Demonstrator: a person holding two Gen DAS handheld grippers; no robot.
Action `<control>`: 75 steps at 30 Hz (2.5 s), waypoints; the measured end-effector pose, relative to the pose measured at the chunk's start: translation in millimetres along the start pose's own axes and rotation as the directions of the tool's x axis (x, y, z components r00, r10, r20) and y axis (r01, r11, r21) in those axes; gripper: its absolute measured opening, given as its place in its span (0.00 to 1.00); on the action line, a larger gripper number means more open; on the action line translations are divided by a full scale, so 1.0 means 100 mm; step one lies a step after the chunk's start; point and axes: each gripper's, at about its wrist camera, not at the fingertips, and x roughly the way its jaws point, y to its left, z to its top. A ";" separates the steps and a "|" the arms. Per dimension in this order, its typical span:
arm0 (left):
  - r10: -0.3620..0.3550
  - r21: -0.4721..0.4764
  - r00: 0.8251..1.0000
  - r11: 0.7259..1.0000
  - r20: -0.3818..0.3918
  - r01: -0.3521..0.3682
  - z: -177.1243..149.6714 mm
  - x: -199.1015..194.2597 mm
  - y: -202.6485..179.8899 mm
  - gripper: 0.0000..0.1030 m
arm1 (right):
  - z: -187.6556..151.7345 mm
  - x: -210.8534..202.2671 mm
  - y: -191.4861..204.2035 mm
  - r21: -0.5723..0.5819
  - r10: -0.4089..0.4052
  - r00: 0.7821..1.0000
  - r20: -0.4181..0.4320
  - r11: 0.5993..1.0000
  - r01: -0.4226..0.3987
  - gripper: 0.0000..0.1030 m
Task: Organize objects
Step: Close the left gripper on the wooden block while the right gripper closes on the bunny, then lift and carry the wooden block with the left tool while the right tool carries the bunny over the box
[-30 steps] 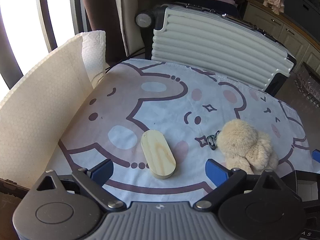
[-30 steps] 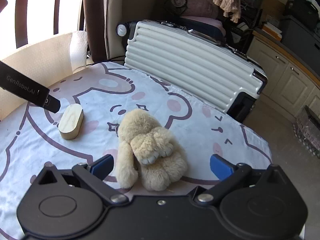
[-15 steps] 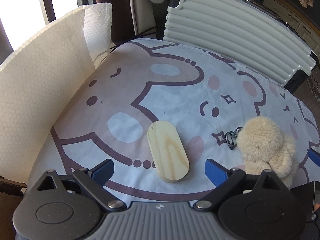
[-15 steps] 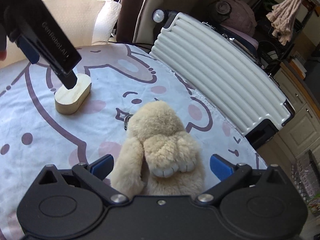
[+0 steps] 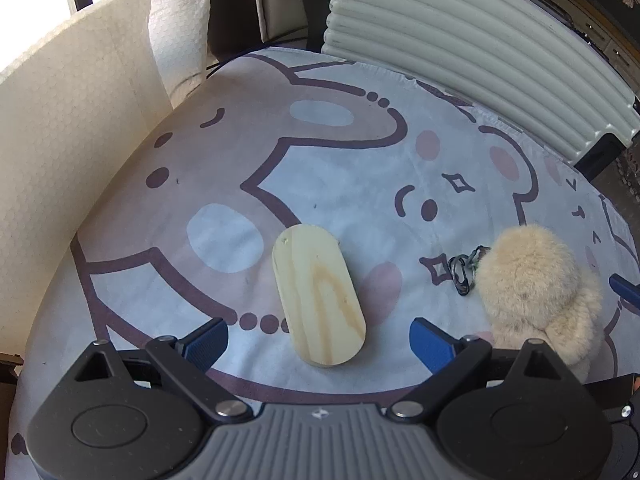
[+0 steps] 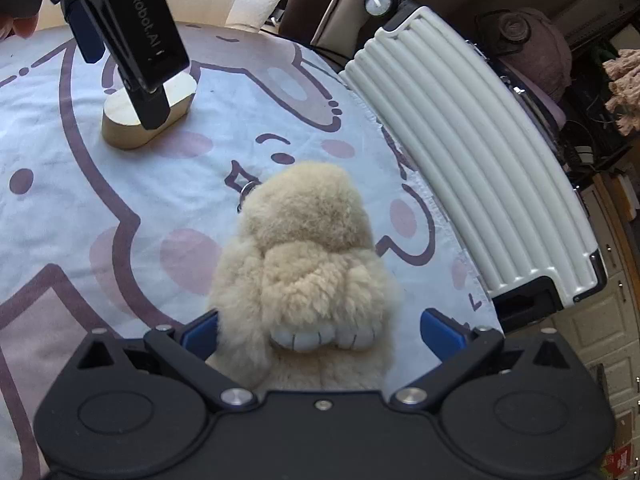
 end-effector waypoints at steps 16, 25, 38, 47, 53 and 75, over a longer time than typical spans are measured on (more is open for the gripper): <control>-0.040 -0.088 0.998 0.996 -0.053 0.035 0.04 0.23 0.08 0.89 | 0.08 0.48 -0.45 0.197 0.291 0.954 -0.074 0.942 -0.272 0.99; -0.037 -0.141 0.999 0.990 -0.022 0.033 0.09 0.28 0.08 0.73 | 0.12 0.35 -0.36 0.289 0.319 0.946 -0.056 0.912 -0.290 0.55; -0.016 -0.075 1.000 0.997 -0.016 0.014 0.09 0.25 0.08 0.48 | 0.04 0.05 -0.29 0.564 0.342 0.939 -0.018 0.779 -0.273 0.49; -0.043 0.181 0.991 0.981 -0.126 0.066 -0.11 0.17 -0.06 0.47 | -0.06 -0.04 -0.18 0.723 0.343 0.938 -0.047 0.660 -0.205 0.49; -0.033 0.171 0.988 0.983 -0.150 0.059 -0.20 0.16 -0.07 0.46 | -0.07 -0.12 -0.12 0.764 0.327 0.943 -0.061 0.623 -0.167 0.49; -0.063 0.091 0.997 0.994 -0.049 0.068 -0.08 -0.23 -0.08 0.43 | -0.04 -0.46 -0.22 0.807 0.238 0.969 -0.059 0.583 -0.094 0.48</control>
